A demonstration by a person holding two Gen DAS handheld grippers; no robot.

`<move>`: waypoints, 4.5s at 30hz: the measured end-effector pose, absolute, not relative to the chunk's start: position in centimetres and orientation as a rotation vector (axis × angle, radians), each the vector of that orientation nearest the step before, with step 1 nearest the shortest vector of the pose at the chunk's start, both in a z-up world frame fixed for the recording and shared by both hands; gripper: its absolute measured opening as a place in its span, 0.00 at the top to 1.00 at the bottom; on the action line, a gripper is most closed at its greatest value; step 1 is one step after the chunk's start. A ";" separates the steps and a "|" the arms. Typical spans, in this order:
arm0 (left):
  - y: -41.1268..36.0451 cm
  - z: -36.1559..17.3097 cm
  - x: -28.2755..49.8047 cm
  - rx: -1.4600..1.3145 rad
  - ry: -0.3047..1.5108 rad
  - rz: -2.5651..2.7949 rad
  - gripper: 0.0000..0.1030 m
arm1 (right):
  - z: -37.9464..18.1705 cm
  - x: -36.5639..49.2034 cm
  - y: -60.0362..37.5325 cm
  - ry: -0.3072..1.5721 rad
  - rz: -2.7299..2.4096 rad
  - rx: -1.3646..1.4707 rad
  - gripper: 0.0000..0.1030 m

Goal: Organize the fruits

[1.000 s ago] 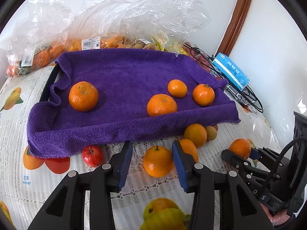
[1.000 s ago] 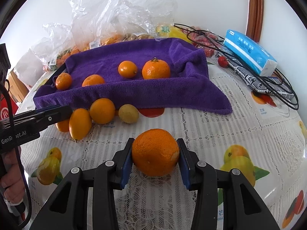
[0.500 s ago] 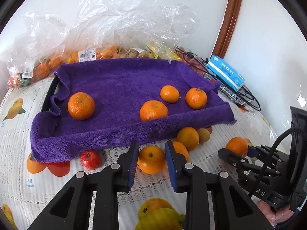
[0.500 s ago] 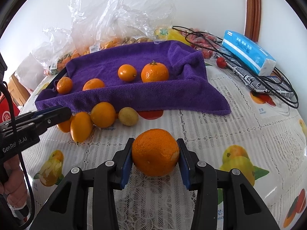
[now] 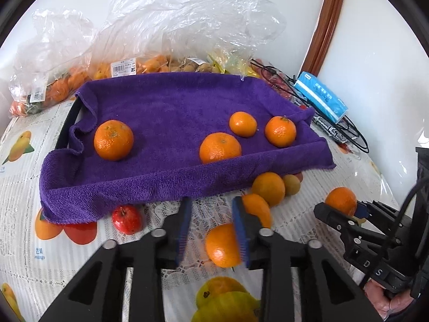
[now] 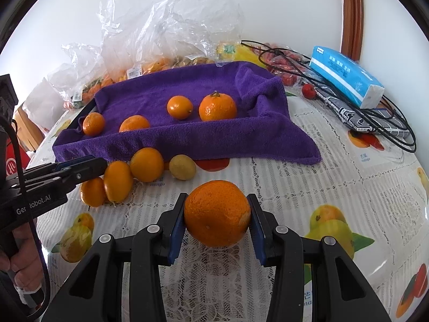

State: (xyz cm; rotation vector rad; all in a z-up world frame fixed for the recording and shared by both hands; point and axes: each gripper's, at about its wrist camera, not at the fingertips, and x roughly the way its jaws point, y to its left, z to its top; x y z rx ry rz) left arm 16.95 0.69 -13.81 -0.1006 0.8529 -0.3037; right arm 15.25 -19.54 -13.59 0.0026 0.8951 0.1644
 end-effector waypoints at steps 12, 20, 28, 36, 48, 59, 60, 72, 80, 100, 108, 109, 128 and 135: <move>0.2 -13.8 16.5 -0.077 0.814 -0.326 0.90 | -13.7 15.2 -19.4 0.895 0.174 0.013 0.59; 0.4 -13.7 16.6 -0.086 0.834 -0.338 0.88 | -13.8 15.3 -19.4 0.904 0.176 0.013 0.59; -0.7 -14.6 16.5 -0.028 0.867 -0.332 0.64 | -13.9 15.4 -19.7 0.908 0.175 0.030 0.58; -0.9 -14.1 15.9 0.004 0.819 -0.336 0.82 | -13.9 15.3 -19.5 0.905 0.174 0.026 0.59; -0.7 -14.3 16.4 -0.031 0.852 -0.353 0.69 | -13.9 15.3 -19.2 0.910 0.180 0.009 0.59; 0.8 -14.5 16.9 -0.139 0.861 -0.367 0.72 | -14.1 15.5 -18.6 0.927 0.192 -0.014 0.59; 0.7 -14.7 17.0 -0.138 0.867 -0.369 0.69 | -14.1 15.6 -18.6 0.928 0.196 -0.017 0.59; -0.5 -15.1 16.0 -0.070 0.886 -0.392 0.63 | -13.2 14.8 -19.2 0.875 0.200 -0.029 0.59; -0.6 -15.2 15.2 -0.046 0.876 -0.351 0.71 | -12.8 14.2 -20.0 0.860 0.191 -0.032 0.59; 1.4 -12.4 14.1 -0.132 0.842 -0.261 0.71 | -7.4 13.9 -19.1 0.764 0.192 -0.059 0.59; 2.3 -8.7 14.9 -0.154 0.784 -0.207 0.71 | -5.3 15.6 -18.8 0.736 0.182 -0.047 0.59; 2.5 -8.3 15.1 -0.159 0.776 -0.201 0.71 | -5.1 16.1 -18.8 0.736 0.180 -0.041 0.59; 5.9 -6.7 22.0 -0.187 0.702 -0.075 0.71 | -2.8 24.0 -17.0 0.657 0.226 0.001 0.59; 6.6 -8.2 23.8 -0.220 0.696 -0.065 0.71 | -4.4 26.5 -16.2 0.661 0.258 0.025 0.59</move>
